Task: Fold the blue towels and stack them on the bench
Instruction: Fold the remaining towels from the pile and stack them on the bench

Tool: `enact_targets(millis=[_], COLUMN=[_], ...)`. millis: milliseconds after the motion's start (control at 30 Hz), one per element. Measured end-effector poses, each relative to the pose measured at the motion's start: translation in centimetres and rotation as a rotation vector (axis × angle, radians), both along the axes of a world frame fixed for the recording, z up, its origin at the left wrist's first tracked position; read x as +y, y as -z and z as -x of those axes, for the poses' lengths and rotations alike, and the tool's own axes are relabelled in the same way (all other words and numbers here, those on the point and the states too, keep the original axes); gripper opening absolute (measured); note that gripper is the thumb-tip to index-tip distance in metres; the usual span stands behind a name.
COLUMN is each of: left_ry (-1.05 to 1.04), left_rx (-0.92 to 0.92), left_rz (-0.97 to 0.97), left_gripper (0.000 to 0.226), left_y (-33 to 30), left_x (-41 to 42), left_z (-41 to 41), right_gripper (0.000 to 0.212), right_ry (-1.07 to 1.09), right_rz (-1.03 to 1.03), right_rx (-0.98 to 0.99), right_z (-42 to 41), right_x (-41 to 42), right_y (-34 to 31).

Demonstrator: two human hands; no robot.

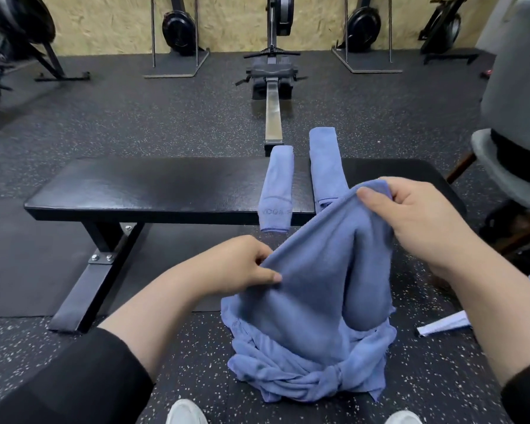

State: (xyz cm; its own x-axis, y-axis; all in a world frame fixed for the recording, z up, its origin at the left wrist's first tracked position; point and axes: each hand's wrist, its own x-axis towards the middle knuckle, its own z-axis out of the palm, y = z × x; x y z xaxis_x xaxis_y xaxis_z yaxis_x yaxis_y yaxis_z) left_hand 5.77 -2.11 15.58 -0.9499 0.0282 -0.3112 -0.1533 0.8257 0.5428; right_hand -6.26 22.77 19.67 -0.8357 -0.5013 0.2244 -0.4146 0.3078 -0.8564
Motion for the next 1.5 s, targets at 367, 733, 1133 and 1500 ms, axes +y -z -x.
enact_targets(millis=[367, 733, 1133, 1500], left_ry=[-0.294, -0.454, -0.815, -0.638], left_rx=[0.455, 0.539, 0.528, 0.524], left_rz=[0.277, 0.107, -0.740, -0.548], left_gripper=[0.020, 0.014, 0.029, 0.014], left_y=[-0.3, -0.1, 1.6, 0.4], left_x=[-4.6, -4.9, 0.7, 6.8], left_z=[-2.7, -2.2, 2.2, 4.3], right_gripper=[0.025, 0.027, 0.026, 0.036], right_ry=[0.204, 0.292, 0.165, -0.011], right_rz=[-0.259, -0.214, 0.129, 0.143], right_rx=[0.131, 0.069, -0.508, -0.622], right_z=[0.6, 1.0, -0.1, -1.2], right_x=[3.7, 3.8, -0.2, -5.9], right_y=[1.6, 2.2, 3.0, 4.4])
